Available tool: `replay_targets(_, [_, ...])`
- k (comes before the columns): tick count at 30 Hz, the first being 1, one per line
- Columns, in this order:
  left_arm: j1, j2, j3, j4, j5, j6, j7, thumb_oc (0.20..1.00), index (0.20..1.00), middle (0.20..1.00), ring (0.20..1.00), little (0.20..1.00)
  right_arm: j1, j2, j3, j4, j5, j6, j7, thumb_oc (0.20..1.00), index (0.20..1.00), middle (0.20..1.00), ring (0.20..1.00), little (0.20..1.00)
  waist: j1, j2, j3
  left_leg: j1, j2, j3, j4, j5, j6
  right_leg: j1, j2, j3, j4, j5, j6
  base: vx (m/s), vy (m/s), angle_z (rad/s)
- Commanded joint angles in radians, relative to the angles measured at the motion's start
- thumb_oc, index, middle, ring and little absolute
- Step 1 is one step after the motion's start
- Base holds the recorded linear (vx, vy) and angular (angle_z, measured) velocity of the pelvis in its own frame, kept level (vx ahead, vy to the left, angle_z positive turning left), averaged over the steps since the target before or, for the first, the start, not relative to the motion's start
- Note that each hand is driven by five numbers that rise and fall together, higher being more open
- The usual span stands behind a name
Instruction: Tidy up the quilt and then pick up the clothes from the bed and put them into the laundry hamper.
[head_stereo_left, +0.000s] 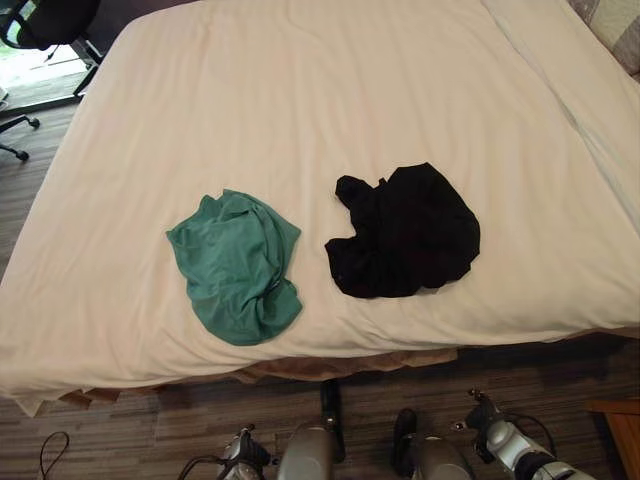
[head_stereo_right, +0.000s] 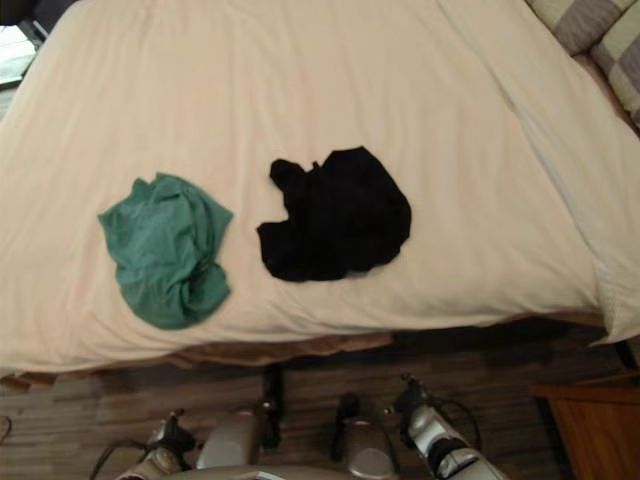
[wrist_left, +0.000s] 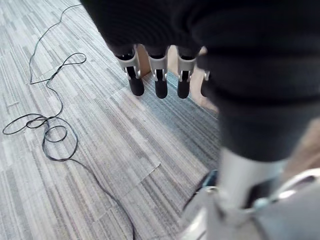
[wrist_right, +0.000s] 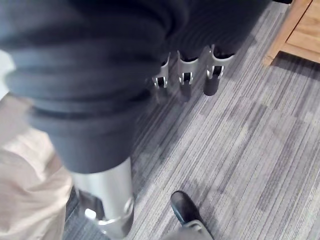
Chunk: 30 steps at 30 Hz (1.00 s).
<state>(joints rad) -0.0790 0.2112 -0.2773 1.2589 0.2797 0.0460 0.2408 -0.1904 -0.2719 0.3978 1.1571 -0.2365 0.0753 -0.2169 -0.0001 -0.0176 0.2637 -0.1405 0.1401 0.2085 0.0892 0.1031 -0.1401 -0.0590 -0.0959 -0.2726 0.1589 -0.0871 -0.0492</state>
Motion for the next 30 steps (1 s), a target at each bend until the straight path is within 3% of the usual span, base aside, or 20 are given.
replay_targets(1, [-0.037,0.004,-0.021,-0.016,-0.006,-0.004,0.009,1.000,1.000,1.000,1.000,1.000,0.014,-0.002,-0.031,-0.005,-0.005,0.003,-0.006,1.000,1.000,1.000,1.000,1.000,-0.033,-0.018,-0.036,0.077,0.082,-0.014,0.041,-0.134,0.021,0.041,-0.106,0.038,-0.145,0.023,0.193,-0.05,0.278,0.32])
replay_targets(2, [-0.037,0.004,-0.021,-0.016,-0.006,-0.004,0.009,1.000,1.000,1.000,1.000,1.000,0.014,-0.002,-0.031,-0.005,-0.005,0.003,-0.006,1.000,1.000,1.000,1.000,1.000,-0.034,-0.018,-0.038,0.075,0.081,-0.015,0.038,-0.131,0.022,0.038,-0.107,0.037,-0.146,0.025,0.193,-0.02,0.206,0.30])
replay_targets(3, [-0.037,0.008,-0.027,-0.012,0.012,0.008,0.006,1.000,1.000,1.000,1.000,1.000,0.024,-0.004,-0.035,-0.005,-0.010,0.008,-0.003,1.000,1.000,1.000,1.000,1.000,-0.042,-0.018,-0.048,0.095,0.112,-0.012,0.019,-0.104,0.016,0.025,-0.115,0.031,-0.134,0.020,0.194,0.00,0.258,0.48])
replay_targets(5, [-0.033,0.004,-0.050,-0.025,0.016,-0.003,0.002,1.000,1.000,1.000,1.000,1.000,0.047,0.015,-0.037,-0.017,0.001,-0.003,0.010,1.000,1.000,1.000,1.000,1.000,-0.042,-0.004,-0.071,0.163,0.090,-0.084,-0.100,-0.125,-0.004,0.043,-0.130,0.021,-0.117,0.026,0.218,0.03,0.486,0.53])
replay_targets(8, [-0.058,0.020,-0.061,-0.039,0.014,-0.004,-0.007,1.000,1.000,1.000,1.000,1.000,0.034,0.048,-0.029,-0.028,-0.007,0.001,0.016,1.000,1.000,1.000,1.000,1.000,-0.037,-0.017,-0.069,0.171,0.035,-0.091,-0.136,-0.141,0.015,0.014,-0.183,0.022,-0.067,0.085,0.246,-0.05,0.309,0.39])
replay_targets(11, [-0.071,0.037,-0.064,-0.044,0.020,-0.003,-0.009,1.000,1.000,1.000,1.000,1.000,0.020,0.070,-0.017,-0.053,0.002,-0.003,0.023,1.000,1.000,1.000,1.000,1.000,-0.029,-0.024,-0.056,0.175,0.010,-0.081,-0.145,-0.145,0.032,-0.018,-0.213,0.040,-0.027,0.131,0.267,-0.10,0.280,0.15])
replay_targets(12, [-0.071,0.051,-0.064,-0.042,0.027,-0.002,-0.005,1.000,1.000,1.000,1.000,1.000,0.021,0.084,-0.003,-0.084,0.014,-0.016,0.028,1.000,1.000,1.000,1.000,1.000,-0.029,-0.021,-0.048,0.187,0.000,-0.084,-0.160,-0.145,0.044,-0.031,-0.184,0.082,-0.001,0.115,0.255,-0.10,0.245,-0.02])
replay_targets(13, [-0.072,0.051,-0.064,-0.042,0.027,-0.002,-0.005,1.000,1.000,1.000,1.000,1.000,0.021,0.084,-0.003,-0.084,0.014,-0.015,0.028,1.000,1.000,1.000,1.000,1.000,-0.029,-0.021,-0.051,0.183,-0.001,-0.084,-0.160,-0.143,0.044,-0.034,-0.184,0.082,-0.002,0.117,0.255,-0.08,0.230,-0.10])
replay_targets(14, [-0.066,0.059,-0.061,-0.039,0.026,0.002,-0.003,1.000,1.000,1.000,1.000,1.000,0.024,0.086,0.005,-0.112,0.031,-0.024,0.029,1.000,1.000,1.000,1.000,1.000,-0.038,-0.019,-0.048,0.185,-0.009,-0.090,-0.163,-0.139,0.053,-0.041,-0.120,0.132,0.002,0.076,0.238,-0.04,0.115,0.03])
replay_targets(16, [-0.052,0.082,-0.023,-0.014,0.021,0.010,-0.008,1.000,1.000,1.000,1.000,1.000,0.047,0.078,-0.010,-0.121,0.063,-0.023,0.029,1.000,1.000,1.000,1.000,1.000,-0.032,-0.026,-0.054,0.183,-0.037,-0.089,-0.152,-0.145,0.061,-0.013,-0.071,0.132,-0.056,0.047,0.217,-0.01,0.104,0.20])
replay_targets(19, [-0.004,0.118,0.090,0.038,-0.022,0.016,0.022,1.000,1.000,1.000,1.000,1.000,0.064,0.048,-0.075,-0.087,0.098,-0.020,0.000,1.000,1.000,1.000,1.000,1.000,-0.026,-0.026,-0.074,0.189,-0.043,-0.067,-0.148,-0.147,0.057,0.037,-0.081,0.119,-0.157,0.071,0.225,0.05,0.001,0.16])
replay_targets(22, [0.026,0.148,0.157,0.042,-0.059,0.012,0.042,1.000,1.000,1.000,1.000,1.000,0.087,0.017,-0.150,-0.085,0.149,-0.023,-0.024,1.000,1.000,1.000,1.000,1.000,-0.034,-0.024,-0.090,0.210,-0.042,-0.049,-0.160,-0.144,0.053,0.056,-0.085,0.126,-0.180,0.084,0.229,0.09,-0.003,-0.08])
replay_targets(26, [0.070,0.271,0.288,-0.001,-0.094,0.001,0.081,1.000,1.000,1.000,1.000,1.000,0.167,-0.081,-0.293,-0.228,0.215,-0.046,-0.051,1.000,1.000,1.000,1.000,1.000,-0.062,-0.020,-0.103,0.242,-0.031,-0.018,-0.176,-0.140,0.041,0.079,-0.088,0.131,-0.213,0.102,0.241,0.09,-0.019,-0.19])
replay_targets(27, [0.088,0.332,0.340,-0.085,-0.106,-0.011,0.111,1.000,1.000,1.000,1.000,1.000,0.227,-0.132,-0.364,-0.324,0.225,-0.061,-0.075,1.000,1.000,1.000,1.000,1.000,-0.074,-0.018,-0.102,0.249,-0.028,-0.011,-0.176,-0.141,0.036,0.087,-0.090,0.131,-0.222,0.106,0.246,0.04,-0.029,-0.31])
replay_targets(30, [0.090,0.389,0.374,-0.165,-0.108,-0.030,0.141,1.000,1.000,1.000,1.000,1.000,0.274,-0.173,-0.430,-0.410,0.221,-0.076,-0.099,1.000,1.000,1.000,1.000,1.000,-0.084,-0.015,-0.103,0.255,-0.025,-0.004,-0.176,-0.144,0.033,0.093,-0.090,0.128,-0.228,0.107,0.250,0.04,-0.040,-0.13])
